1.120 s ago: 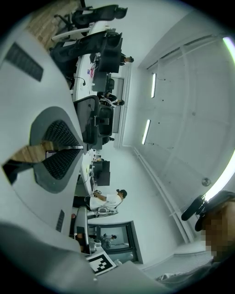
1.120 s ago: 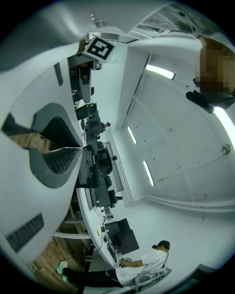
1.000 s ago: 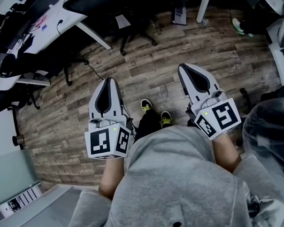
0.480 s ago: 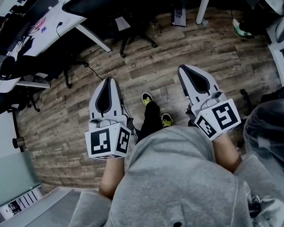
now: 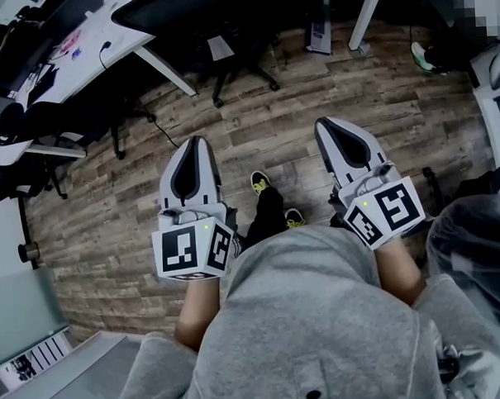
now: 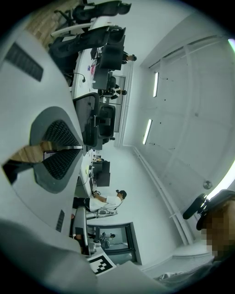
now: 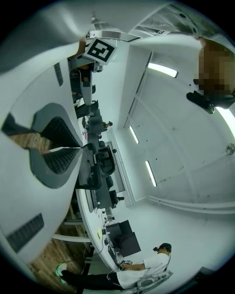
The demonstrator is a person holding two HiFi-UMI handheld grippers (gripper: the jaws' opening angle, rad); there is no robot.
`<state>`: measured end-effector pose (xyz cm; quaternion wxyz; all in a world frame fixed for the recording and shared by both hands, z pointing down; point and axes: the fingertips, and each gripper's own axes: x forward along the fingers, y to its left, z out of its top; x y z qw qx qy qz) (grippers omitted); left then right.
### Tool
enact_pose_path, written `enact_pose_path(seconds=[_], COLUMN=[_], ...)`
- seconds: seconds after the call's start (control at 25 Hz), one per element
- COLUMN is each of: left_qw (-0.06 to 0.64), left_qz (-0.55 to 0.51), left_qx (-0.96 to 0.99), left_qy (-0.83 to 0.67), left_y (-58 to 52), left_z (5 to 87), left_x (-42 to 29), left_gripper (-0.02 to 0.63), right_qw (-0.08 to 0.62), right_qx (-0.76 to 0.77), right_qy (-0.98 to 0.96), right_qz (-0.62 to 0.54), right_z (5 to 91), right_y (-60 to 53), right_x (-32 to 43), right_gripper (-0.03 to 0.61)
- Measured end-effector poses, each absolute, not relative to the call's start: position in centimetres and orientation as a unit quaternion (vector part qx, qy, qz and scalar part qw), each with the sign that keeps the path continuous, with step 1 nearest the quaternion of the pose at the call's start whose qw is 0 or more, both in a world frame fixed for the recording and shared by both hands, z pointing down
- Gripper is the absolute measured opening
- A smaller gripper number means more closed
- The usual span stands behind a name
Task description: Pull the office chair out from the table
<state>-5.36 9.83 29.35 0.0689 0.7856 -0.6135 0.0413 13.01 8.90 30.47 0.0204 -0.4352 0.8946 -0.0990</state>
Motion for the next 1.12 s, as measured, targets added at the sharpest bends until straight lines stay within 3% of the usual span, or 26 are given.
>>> enact_pose_path(seconds=[1.12], left_qw=[0.100], left_qz=[0.030], left_qx=[0.788], left_qy=[-0.607], left_y=[-6.2], left_z=[30.9], left_x=[-14.5], left_gripper=[0.029], right_qw=[-0.030], right_qx=[-0.436], right_qy=[0.896], right_qz=[-0.075], right_z=[30.4], right_y=[-6.5], right_x=[3.2], right_gripper=[0.029])
